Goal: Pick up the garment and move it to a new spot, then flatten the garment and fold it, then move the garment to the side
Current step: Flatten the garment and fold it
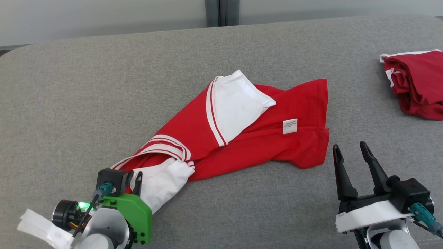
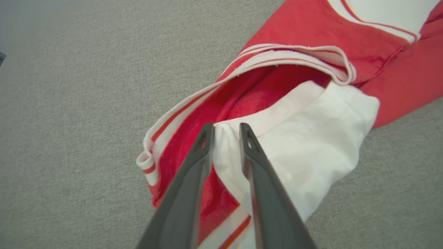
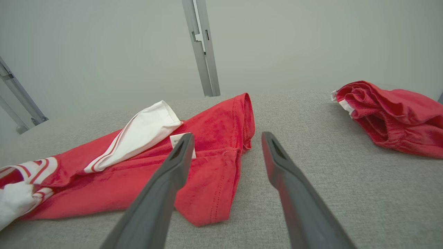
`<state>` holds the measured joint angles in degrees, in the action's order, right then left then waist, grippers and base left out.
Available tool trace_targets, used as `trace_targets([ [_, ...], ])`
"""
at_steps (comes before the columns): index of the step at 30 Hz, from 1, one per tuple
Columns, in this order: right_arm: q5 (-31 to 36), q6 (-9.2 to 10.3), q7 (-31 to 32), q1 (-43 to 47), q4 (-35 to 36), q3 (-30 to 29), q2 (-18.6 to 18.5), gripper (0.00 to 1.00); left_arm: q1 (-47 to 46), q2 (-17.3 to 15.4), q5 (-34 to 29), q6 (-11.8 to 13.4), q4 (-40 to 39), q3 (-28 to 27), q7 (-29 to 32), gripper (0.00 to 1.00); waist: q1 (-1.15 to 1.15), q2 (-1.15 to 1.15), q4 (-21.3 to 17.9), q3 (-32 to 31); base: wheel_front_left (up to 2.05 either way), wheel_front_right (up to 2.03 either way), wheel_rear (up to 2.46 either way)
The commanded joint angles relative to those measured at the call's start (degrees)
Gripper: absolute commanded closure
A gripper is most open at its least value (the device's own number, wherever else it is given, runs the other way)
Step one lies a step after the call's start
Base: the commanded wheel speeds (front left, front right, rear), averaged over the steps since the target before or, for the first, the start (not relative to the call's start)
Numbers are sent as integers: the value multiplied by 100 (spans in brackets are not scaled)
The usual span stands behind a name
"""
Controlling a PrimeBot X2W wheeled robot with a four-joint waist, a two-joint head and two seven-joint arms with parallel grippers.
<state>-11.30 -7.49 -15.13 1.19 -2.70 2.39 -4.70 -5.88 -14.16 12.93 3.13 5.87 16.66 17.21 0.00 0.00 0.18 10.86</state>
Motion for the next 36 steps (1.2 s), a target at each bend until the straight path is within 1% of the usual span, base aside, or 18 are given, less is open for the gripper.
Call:
trace_targets([
  [1, 28, 0, 0, -56, 25, -15, 1, 0, -57, 2, 47, -22, -20, -31, 3, 100, 0, 0, 7, -4, 0, 0, 0],
  [6, 24, 0, 0, -52, 37, -12, -18, 0, -4, 47, 215, -67, -76, -51, -56, 100, 0, 0, 39, -39, 0, 0, 0],
  [11, -30, 0, 0, -35, 1, 7, -74, 0, 80, 72, 264, -19, -229, -108, -333, 100, 0, 0, 115, -93, 0, 0, 0],
  [16, -42, 0, 0, 3, -30, -18, -128, 0, 146, 112, 347, -29, -484, -170, -714, 100, 0, 0, 222, -141, 0, 0, 0],
  [20, -94, 0, 0, -18, -65, 6, -191, 0, 334, 201, 633, -165, -805, -161, -787, 100, 0, 0, 277, -165, 0, 0, 0],
  [22, -101, 0, 0, -26, -67, -23, -232, 0, 648, 164, 776, -335, -1167, 5, -651, 100, 0, 0, 334, -167, 0, 0, 0],
  [25, -99, 0, 0, -3, -58, -52, -255, 0, 931, 104, 845, -494, -1359, 248, -467, 100, 0, 0, 379, -153, 0, 0, 0],
  [28, -89, 0, 0, 16, -60, -59, -270, 0, 1145, 84, 937, -717, -1368, 611, -265, 100, 0, 0, 444, -110, 0, 0, 0],
  [30, -78, 0, 0, 19, -80, -39, -272, 0, 1178, 89, 938, -771, -1274, 769, -217, 100, 0, 0, 485, -83, 0, 0, 0],
  [32, -67, 0, 0, 7, -95, -20, -275, 0, 1100, 125, 836, -808, -1183, 885, -316, 100, 0, 0, 513, -66, 0, 0, 0],
  [33, -62, 0, 0, 4, -100, -18, -274, 0, 1066, 114, 771, -811, -1145, 937, -351, 81, 0, 0, 525, -65, 0, 0, 0],
  [34, -60, 0, 0, 8, -106, -7, -275, 0, 1021, 83, 665, -816, -1119, 993, -404, 9, 0, 0, 536, -64, 0, 0, 0],
  [35, -62, 0, 0, 14, -107, -4, -279, 0, 989, 52, 548, -774, -1101, 1016, -452, 0, 0, 0, 548, -62, 0, 0, 0],
  [36, -63, 0, 0, 23, -108, -5, -290, 0, 956, -13, 408, -760, -1107, 1064, -512, 0, 0, 0, 562, -58, 0, 0, 0],
])
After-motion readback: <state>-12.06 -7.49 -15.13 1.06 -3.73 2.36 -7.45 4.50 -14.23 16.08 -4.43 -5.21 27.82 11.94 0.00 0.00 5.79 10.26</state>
